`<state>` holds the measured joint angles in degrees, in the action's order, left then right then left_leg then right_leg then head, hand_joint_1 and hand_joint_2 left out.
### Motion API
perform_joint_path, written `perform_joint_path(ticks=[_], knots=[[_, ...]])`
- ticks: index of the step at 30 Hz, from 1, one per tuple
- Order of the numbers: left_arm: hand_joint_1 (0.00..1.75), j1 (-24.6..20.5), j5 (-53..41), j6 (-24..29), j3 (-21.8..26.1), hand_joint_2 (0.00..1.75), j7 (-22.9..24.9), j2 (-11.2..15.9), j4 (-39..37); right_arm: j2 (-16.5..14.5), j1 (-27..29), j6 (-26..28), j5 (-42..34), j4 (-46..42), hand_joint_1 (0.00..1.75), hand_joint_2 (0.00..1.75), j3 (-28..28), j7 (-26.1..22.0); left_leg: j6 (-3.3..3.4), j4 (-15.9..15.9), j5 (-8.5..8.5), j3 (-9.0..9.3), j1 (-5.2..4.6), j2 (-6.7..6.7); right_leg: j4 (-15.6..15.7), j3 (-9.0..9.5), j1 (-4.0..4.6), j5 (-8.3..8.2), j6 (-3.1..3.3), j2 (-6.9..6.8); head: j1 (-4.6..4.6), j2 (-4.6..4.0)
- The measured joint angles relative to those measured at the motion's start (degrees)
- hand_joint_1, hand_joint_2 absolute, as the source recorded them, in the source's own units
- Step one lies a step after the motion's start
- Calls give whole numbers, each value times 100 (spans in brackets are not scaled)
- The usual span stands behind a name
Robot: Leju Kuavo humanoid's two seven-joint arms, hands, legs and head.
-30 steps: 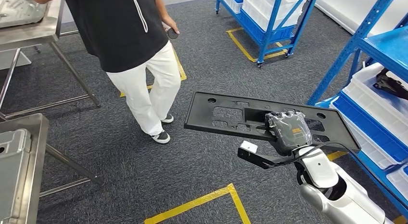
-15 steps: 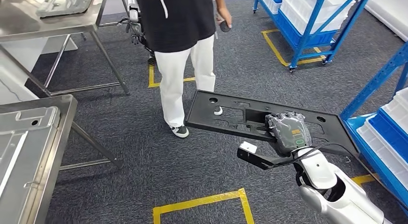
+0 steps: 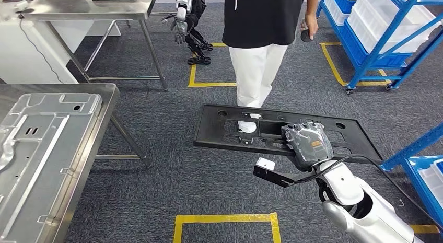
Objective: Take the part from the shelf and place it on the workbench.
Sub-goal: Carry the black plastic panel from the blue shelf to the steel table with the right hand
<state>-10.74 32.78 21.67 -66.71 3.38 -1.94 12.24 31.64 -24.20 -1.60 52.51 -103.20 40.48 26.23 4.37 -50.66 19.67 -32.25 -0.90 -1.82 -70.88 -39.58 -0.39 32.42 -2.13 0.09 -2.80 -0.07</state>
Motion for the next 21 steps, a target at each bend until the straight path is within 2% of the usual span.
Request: perform_joint_path(ticks=[1,2,4,5,6,7,8,9,10,11,12,14,15,16,17,19,20,21], knots=[[0,-1,-8,6,0,175,-2,9,0,1,-5,6,-11,2,175,175,2,-9,-10,-6,2,8,24,-77,-9,-38,-28,-86,-32,3,2,0],[0,-3,-9,7,0,175,-2,20,0,3,-15,11,-19,3,175,175,2,-11,-30,-17,9,21,53,-146,235,55,-63,-279,-66,11,2,0],[0,-12,-12,13,0,175,-1,52,0,11,-53,22,-21,4,175,175,-2,-11,-103,-72,52,39,99,-258,1088,447,-140,-731,-157,77,9,0],[0,-17,-14,16,0,175,0,68,0,16,-77,30,-22,4,175,175,-4,-11,-147,-121,74,24,110,-299,1436,609,-167,-860,-175,126,13,1],[0,-18,-16,19,0,175,2,83,0,19,-96,37,-23,4,175,175,-4,-11,-190,-157,83,-1,114,-331,1640,699,-179,-914,-174,164,15,1],[0,-14,-16,21,0,175,3,96,0,20,-109,41,-24,5,175,175,-4,-11,-227,-175,78,-32,112,-360,1707,720,-172,-903,-150,188,17,1],[0,-3,-16,20,0,175,4,102,0,21,-115,44,-24,4,175,175,-3,-11,-256,-179,68,-59,116,-373,1712,711,-161,-904,-102,172,14,1],[0,9,-15,20,0,175,5,113,0,21,-123,44,-23,4,175,175,-3,-11,-282,-183,82,-81,122,-349,1707,704,-153,-911,-62,150,11,1],[0,14,-15,19,0,175,5,123,0,21,-132,44,-23,4,175,175,-5,-9,-308,-272,149,-129,121,-270,1709,704,-149,-915,-19,128,6,1],[0,8,-16,19,0,175,5,132,0,21,-143,45,-23,4,175,175,-9,-6,-331,-499,282,-228,121,-164,1714,706,-146,-919,21,107,1,0],[0,-3,-16,19,0,175,5,137,0,22,-152,45,-23,3,175,175,-14,-5,-351,-861,466,-386,121,-47,1719,708,-136,-918,53,88,-5,0],[0,-21,-17,18,0,175,5,137,0,23,-154,46,-23,3,175,175,-20,-3,-363,-1770,844,-798,117,78,1719,706,-100,-914,84,52,-11,0],[0,-21,-17,17,0,175,5,137,0,23,-153,46,-23,3,175,175,-19,-4,-346,-2068,932,-943,108,90,1719,708,-80,-911,91,37,-12,0],[0,-20,-17,16,0,175,5,138,0,23,-154,46,-23,3,175,175,-19,-4,-310,-2136,912,-979,88,93,1719,714,-62,-907,99,25,-13,0],[0,-20,-17,16,0,175,5,139,0,23,-155,46,-23,3,175,175,-18,-4,-258,-1940,779,-884,53,93,1719,724,-49,-901,107,17,-13,0],[0,-28,-17,17,0,175,5,150,0,23,-158,46,-23,3,175,175,-19,-4,-121,-1037,355,-442,-64,128,1726,756,-40,-887,125,1,-13,0],[0,-39,-17,18,0,175,5,161,0,23,-158,47,-23,3,175,175,-19,-4,-62,-616,198,-235,-118,156,1732,763,-33,-881,130,-5,-13,0],[0,-51,-17,19,0,175,5,173,0,23,-156,47,-23,4,175,175,-19,-4,-21,-335,111,-103,-160,180,1738,761,-30,-880,128,-12,-13,0]])
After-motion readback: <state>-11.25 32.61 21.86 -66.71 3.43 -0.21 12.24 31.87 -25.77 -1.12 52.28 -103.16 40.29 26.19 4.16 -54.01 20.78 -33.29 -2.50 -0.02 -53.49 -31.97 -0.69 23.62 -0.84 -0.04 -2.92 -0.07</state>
